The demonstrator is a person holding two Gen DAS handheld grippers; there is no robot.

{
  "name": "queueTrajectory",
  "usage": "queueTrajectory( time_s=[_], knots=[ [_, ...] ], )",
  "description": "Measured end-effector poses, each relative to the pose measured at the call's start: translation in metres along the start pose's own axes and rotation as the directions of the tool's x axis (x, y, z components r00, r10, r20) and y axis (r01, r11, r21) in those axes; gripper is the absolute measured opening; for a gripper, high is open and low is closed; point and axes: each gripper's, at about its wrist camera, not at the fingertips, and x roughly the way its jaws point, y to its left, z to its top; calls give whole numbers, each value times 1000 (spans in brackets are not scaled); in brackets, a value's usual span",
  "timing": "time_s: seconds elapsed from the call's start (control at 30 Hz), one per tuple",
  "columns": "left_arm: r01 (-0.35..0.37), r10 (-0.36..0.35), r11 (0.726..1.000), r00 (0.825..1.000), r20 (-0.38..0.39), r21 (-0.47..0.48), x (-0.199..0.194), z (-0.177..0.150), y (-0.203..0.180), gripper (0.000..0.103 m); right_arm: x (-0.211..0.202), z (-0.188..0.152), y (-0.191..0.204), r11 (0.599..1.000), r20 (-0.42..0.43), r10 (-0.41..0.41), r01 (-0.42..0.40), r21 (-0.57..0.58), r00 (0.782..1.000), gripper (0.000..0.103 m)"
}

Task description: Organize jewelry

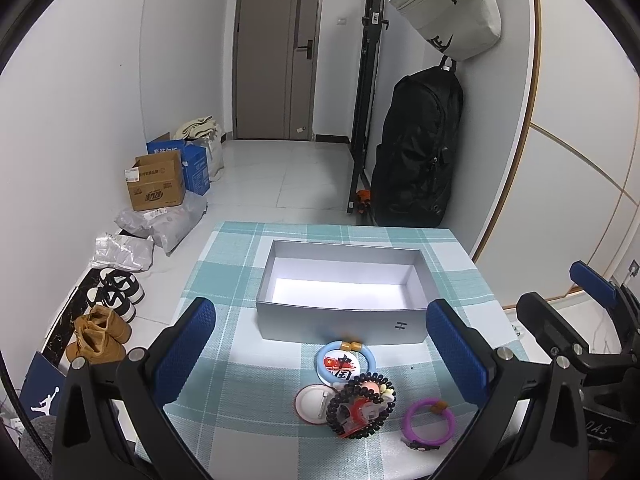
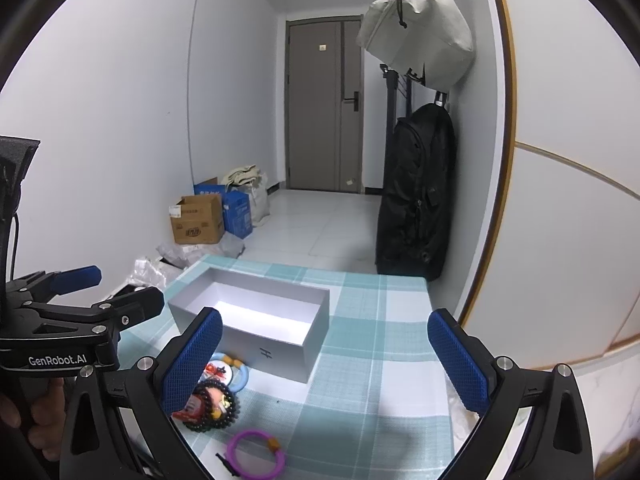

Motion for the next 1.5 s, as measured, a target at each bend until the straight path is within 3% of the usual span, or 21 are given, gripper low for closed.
queueTrajectory(
  time_s=[1.5],
  knots=[
    [34,-35,999,999,-29,-20,5,-2,3,102,2,0,-3,1000,-9,-6,6,9,1000,103]
  ],
)
